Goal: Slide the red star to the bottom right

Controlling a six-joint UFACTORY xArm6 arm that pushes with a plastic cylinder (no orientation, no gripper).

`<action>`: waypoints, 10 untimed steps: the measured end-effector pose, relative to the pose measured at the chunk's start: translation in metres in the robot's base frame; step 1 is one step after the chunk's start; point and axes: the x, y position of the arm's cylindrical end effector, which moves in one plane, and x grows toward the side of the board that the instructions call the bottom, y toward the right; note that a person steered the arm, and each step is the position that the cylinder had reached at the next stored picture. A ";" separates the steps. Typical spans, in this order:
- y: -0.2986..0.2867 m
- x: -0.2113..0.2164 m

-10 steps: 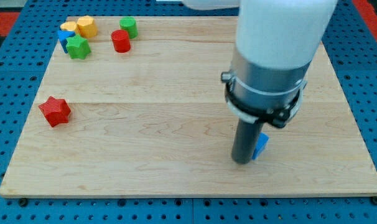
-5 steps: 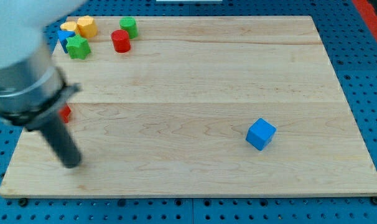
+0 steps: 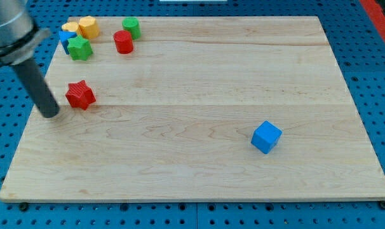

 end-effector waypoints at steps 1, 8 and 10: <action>-0.030 -0.021; 0.225 -0.113; 0.277 -0.113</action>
